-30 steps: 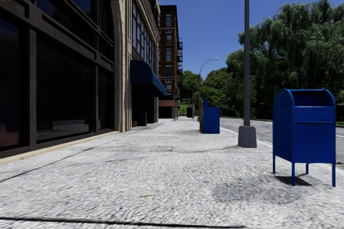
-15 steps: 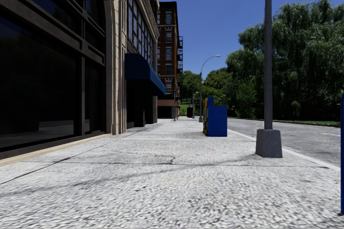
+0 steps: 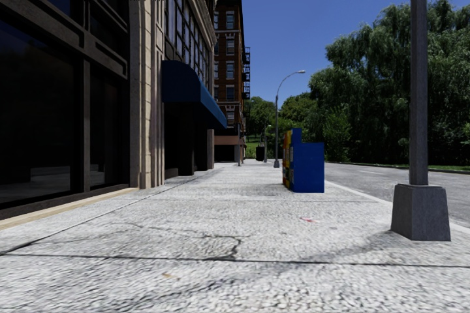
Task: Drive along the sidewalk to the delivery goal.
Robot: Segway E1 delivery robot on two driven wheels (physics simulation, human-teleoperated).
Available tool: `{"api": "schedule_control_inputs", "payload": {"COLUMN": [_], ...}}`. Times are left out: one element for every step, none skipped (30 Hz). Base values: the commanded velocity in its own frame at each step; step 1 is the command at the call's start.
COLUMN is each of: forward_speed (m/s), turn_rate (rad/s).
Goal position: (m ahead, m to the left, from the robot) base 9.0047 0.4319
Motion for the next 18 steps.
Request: {"api": "schedule_control_inputs", "payload": {"forward_speed": [2.00, 2.00, 2.00, 2.00, 2.00, 2.00, 2.00, 2.00, 2.00, 2.00, 2.00, 2.00, 2.00, 2.00, 2.00, 2.00, 2.00, 2.00], "turn_rate": [0.00, 0.00, 0.00, 0.00, 0.00, 0.00, 0.00, 0.00, 0.00, 0.00, 0.00, 0.00, 0.00, 0.00, 0.00, 0.00, 0.00, 0.00]}}
